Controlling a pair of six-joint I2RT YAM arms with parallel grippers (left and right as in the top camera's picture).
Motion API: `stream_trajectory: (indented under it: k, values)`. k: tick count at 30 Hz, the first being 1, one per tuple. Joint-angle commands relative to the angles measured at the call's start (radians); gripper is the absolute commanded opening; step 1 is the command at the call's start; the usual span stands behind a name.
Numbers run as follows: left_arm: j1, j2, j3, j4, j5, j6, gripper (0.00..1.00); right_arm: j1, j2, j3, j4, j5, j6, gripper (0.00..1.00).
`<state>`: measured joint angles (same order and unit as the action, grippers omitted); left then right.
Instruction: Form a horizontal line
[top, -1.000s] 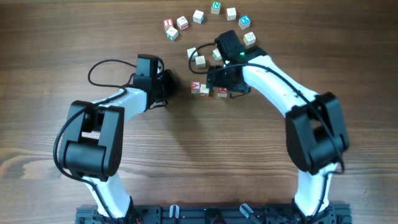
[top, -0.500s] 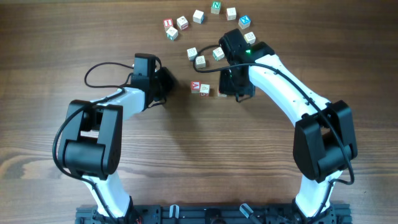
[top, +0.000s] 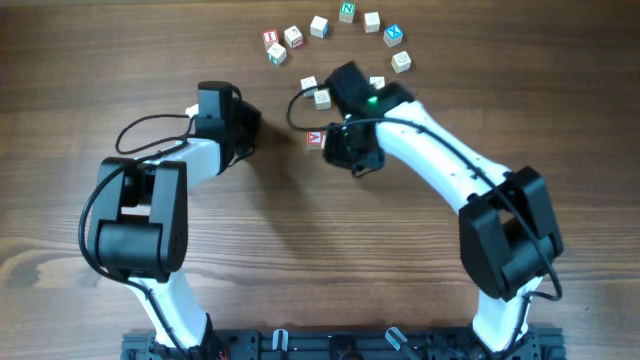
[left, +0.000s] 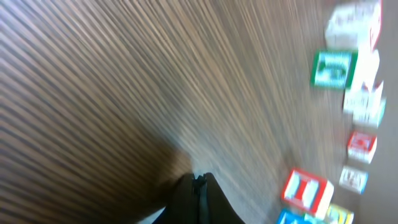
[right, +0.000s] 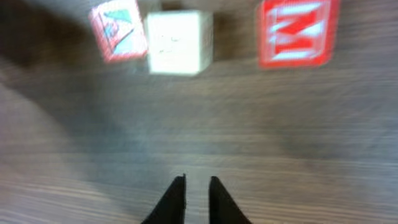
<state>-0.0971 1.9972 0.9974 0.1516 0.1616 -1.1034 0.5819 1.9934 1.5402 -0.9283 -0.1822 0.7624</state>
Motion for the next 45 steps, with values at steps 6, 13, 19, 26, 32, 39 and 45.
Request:
stream_trajectory:
  k: [6,13,19,26,32,39,45]
  values:
    - [0.014,0.065,-0.035,0.082,0.101,0.164,0.04,0.112,0.076,-0.011,0.076,0.262,0.1,0.04]
    - [0.026,0.011,-0.035,0.095,0.25,0.289,0.04,0.083,0.095,-0.011,0.087,0.328,0.211,0.04]
    - [0.039,-0.01,-0.035,0.053,0.249,0.312,0.04,0.079,0.105,-0.011,0.151,0.306,0.209,0.04]
    - [0.039,-0.01,-0.035,0.045,0.225,0.312,0.04,0.071,0.154,-0.011,0.165,0.253,0.209,0.04]
    - [0.039,-0.01,-0.035,0.038,0.208,0.312,0.04,0.071,0.158,-0.011,0.171,0.248,0.18,0.04]
    - [0.039,-0.01,-0.035,0.038,0.208,0.312,0.04,0.071,0.158,-0.011,0.207,0.248,0.153,0.04]
    - [0.039,-0.01,-0.035,0.038,0.208,0.312,0.04,0.07,0.158,-0.011,0.213,0.253,0.136,0.04]
